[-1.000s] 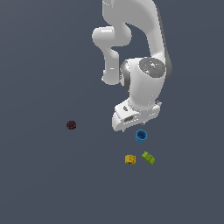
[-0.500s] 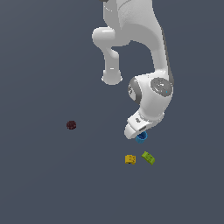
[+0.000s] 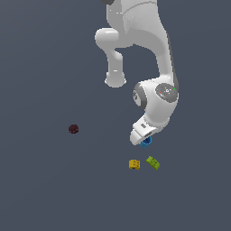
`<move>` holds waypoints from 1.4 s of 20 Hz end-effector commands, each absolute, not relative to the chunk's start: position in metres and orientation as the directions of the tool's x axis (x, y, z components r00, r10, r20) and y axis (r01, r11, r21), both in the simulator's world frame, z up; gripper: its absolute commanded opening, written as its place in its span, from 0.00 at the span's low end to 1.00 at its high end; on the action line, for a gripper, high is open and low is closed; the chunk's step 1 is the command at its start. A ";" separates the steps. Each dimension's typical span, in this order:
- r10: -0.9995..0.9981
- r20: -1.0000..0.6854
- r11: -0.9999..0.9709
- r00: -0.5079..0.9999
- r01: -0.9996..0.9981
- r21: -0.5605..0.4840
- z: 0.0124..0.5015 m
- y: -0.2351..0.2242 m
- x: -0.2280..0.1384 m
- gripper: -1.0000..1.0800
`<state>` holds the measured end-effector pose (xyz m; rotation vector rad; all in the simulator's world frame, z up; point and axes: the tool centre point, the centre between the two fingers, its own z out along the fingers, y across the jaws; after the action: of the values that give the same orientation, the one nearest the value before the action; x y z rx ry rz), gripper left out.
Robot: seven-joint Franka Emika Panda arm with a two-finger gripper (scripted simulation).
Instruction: Pick up a designated object from a clutter of objects.
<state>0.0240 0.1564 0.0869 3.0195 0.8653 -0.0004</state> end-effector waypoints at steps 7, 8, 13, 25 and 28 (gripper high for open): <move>0.532 0.000 -0.847 0.847 0.532 0.000 0.050 0.157 0.023 0.96; 0.532 0.000 -0.846 0.846 0.532 0.000 0.047 0.157 0.023 0.96; 0.532 0.000 -0.846 0.846 0.532 0.000 0.040 0.157 0.024 0.96; 0.532 0.000 -0.847 0.847 0.532 0.000 0.041 0.157 0.024 0.00; 0.532 0.000 -0.847 0.847 0.532 0.000 0.044 0.155 0.023 0.00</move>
<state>0.0228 0.1558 0.0421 3.0184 0.8705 -0.0021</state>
